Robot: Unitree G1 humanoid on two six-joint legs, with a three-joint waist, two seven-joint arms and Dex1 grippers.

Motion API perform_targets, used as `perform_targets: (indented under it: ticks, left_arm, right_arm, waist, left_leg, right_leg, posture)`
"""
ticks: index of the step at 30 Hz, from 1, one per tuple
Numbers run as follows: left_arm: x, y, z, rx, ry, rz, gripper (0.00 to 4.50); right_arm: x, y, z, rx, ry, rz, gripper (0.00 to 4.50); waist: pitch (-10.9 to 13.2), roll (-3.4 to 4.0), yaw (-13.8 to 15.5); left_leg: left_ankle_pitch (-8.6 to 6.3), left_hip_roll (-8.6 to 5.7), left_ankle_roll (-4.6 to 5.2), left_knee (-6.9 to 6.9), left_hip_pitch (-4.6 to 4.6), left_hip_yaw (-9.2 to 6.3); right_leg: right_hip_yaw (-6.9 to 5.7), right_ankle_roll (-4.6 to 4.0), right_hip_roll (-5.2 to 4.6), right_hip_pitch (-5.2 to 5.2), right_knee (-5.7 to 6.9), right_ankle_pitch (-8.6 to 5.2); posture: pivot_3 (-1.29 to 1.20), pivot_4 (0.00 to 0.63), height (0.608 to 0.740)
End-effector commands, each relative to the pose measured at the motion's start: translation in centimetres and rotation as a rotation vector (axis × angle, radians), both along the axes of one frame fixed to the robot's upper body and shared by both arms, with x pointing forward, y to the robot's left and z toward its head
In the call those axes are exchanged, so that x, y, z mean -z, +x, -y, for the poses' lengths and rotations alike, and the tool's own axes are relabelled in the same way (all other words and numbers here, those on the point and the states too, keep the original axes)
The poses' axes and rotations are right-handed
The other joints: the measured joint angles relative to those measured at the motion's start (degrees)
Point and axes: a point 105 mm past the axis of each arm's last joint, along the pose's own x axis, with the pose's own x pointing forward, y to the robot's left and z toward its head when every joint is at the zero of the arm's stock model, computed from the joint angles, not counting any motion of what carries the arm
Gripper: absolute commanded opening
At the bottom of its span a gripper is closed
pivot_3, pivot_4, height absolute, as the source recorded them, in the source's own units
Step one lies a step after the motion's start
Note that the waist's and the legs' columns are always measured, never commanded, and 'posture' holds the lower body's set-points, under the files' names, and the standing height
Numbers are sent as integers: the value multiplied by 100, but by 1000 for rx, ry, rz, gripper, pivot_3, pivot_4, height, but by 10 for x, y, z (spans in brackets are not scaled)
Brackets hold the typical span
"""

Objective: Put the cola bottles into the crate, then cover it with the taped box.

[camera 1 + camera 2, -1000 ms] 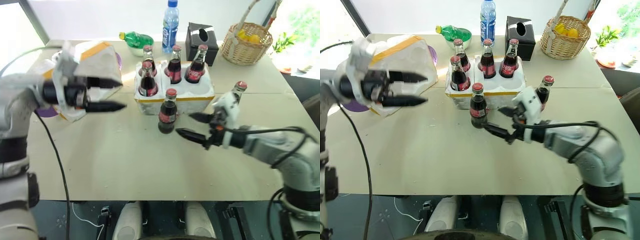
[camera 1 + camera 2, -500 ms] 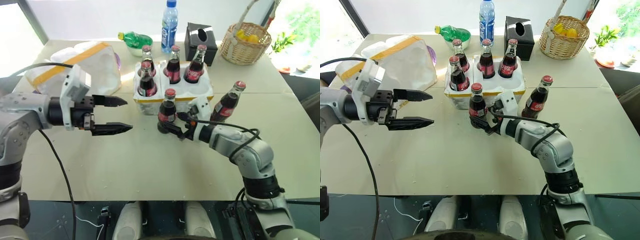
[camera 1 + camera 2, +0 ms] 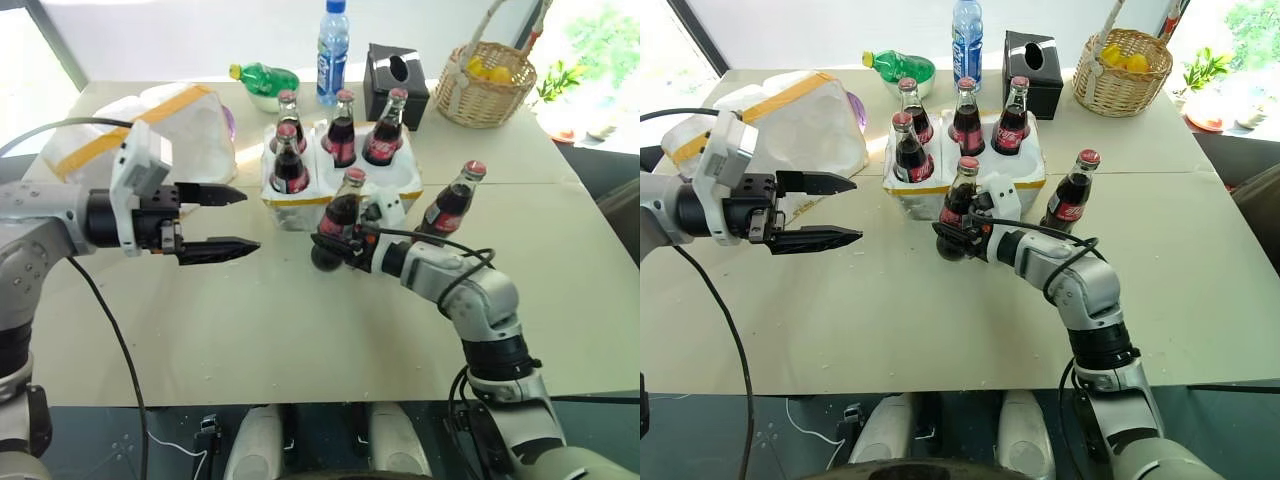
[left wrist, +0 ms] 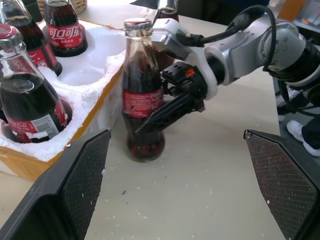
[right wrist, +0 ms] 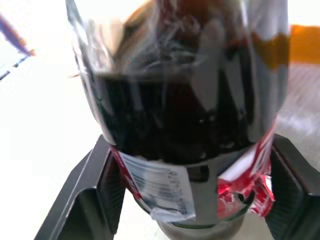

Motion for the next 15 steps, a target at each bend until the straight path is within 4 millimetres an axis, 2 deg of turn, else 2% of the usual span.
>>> perform_targets:
  ticks: [1,5,8,11,15]
  left_arm:
    - [-10,0,0,6,-10,55,4500]
    - [-12,4,2,4,-30,71,4500]
    - [-13,7,4,5,-45,84,4500]
    - [-13,9,5,7,-49,94,4500]
    - [-13,10,6,4,-50,103,4500]
  right_arm:
    - [-94,-24,5,-141,173,245,2828]
    - [-138,4,21,14,168,332,2828]
    - [-153,36,29,198,61,421,2828]
    - [-142,57,19,251,-45,454,2828]
    - [-113,68,1,231,-116,429,2828]
  waist:
    - [3,1,0]
    - [3,1,-11]
    - [1,-1,-8]
    - [1,-1,-13]
    - [1,0,-34]
  left_leg:
    - [0,0,0,0,-2,1]
    - [1,0,-2,2,2,5]
    - [2,-1,-4,-2,7,3]
    - [2,-8,-4,-2,4,8]
    - [3,-7,-4,-7,-11,12]
  right_leg:
    - [0,0,0,-2,-1,0]
    - [1,0,-2,-5,-7,1]
    - [1,-5,4,-6,-2,-2]
    - [1,-5,4,-6,-2,-2]
    - [3,-4,4,-24,6,-2]
  posture:
    - [0,150,740]
    - [0,150,740]
    - [0,150,740]
    - [0,150,740]
    - [0,150,740]
